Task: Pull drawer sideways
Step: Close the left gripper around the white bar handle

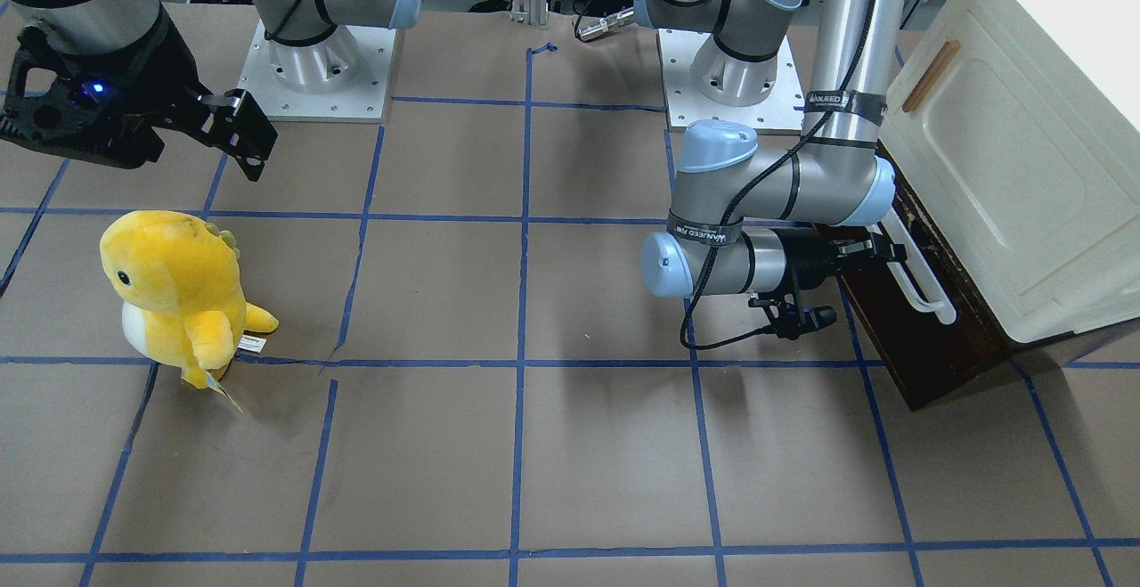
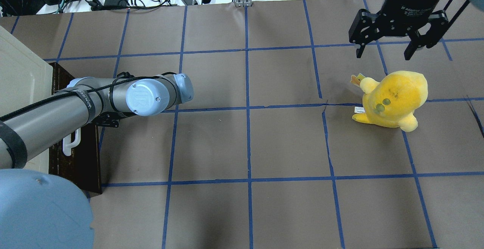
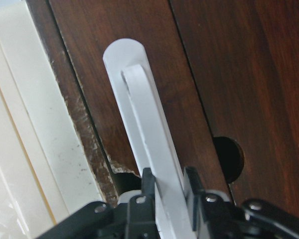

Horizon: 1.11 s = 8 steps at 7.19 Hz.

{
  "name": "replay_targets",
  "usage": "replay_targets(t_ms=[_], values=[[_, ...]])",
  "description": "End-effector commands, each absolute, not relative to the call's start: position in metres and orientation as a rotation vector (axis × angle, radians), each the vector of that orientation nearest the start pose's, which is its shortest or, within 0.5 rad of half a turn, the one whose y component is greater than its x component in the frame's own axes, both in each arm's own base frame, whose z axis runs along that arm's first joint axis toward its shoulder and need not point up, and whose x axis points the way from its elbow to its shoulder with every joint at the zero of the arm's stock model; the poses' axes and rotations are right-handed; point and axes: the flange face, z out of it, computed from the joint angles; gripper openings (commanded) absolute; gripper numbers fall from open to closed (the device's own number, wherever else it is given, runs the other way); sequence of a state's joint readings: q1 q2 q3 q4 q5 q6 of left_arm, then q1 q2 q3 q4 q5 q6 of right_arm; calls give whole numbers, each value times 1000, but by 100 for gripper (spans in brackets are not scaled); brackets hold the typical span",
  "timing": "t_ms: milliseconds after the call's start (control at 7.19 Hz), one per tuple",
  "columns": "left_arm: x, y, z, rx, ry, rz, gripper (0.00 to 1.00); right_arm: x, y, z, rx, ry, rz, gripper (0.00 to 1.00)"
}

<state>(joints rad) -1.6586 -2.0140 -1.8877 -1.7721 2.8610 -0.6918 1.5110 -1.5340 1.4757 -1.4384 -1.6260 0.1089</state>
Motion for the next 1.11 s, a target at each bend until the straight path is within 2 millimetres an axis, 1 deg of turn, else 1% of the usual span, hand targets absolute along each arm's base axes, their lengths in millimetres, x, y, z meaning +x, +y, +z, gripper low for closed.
replay_targets(t_ms=[0,278,696,974], values=[[-84,-495,179,130,1735,314,26,98,-506,504,266,3185,116,100],[-87,-495,180,136,1734,309,26,98,-506,504,266,3185,116,100],[-98,-494,179,153,1732,293,24,97,-506,504,269,3185,116,100],[-100,-494,179,156,1733,290,24,97,-506,504,269,3185,116,100]])
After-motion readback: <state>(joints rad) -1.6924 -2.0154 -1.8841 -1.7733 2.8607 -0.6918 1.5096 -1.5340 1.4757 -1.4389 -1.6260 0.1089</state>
